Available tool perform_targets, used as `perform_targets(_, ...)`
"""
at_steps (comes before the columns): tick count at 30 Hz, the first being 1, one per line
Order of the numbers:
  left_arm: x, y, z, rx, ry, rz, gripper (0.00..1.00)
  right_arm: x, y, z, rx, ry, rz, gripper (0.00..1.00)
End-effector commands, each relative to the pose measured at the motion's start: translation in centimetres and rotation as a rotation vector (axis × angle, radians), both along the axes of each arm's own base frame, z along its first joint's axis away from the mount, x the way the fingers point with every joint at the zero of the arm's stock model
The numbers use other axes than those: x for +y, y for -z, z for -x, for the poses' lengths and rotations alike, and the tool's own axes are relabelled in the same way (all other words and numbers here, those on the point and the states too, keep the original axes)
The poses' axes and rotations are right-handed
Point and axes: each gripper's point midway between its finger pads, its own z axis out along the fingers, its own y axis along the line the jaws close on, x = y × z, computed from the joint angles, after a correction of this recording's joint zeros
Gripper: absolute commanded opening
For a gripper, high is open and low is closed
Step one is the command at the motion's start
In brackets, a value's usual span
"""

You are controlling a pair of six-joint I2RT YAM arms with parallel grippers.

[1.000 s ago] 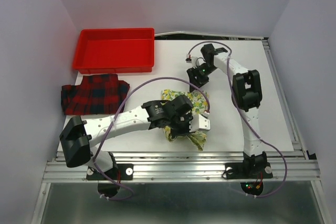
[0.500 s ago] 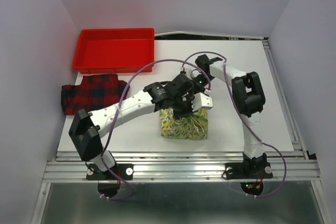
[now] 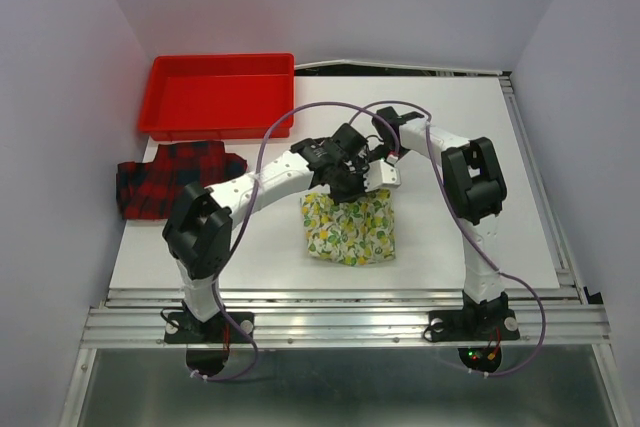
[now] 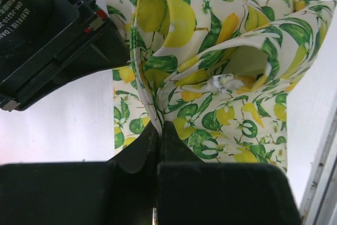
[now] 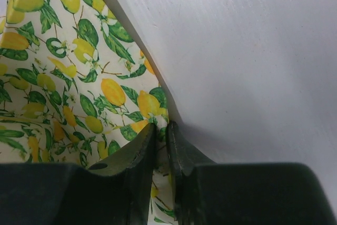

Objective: Fold and stack the skirts
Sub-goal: Fold the skirt

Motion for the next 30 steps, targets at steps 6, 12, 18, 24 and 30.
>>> perform_targets(6,-1.5,0.0,-5.1,-0.147,0.004,0.069,0.0,-0.1,0.0,0.7,-0.021,-0.048,0.002,0.22)
perform_targets(12,-1.1,0.7,-6.5,-0.194,-0.002,0.028,0.35,-0.1,-0.1,0.3,-0.026,-0.041,0.011,0.22)
perform_targets(18,0.8,-6.0,-6.9,-0.291,-0.154,0.126,0.63,-0.2,-0.5,-1.8,-0.073,0.008,0.062,0.24)
perform_targets(24,2.3,-11.7,-4.2,-0.255,-0.259,0.274,0.68,-1.0,-4.4,-8.2,-0.211,0.182,0.077,0.34)
perform_targets(30,2.7,-8.0,-0.7,-0.002,-0.38,0.346,0.7,-1.6,-13.8,-11.8,-0.386,0.301,0.014,0.53)
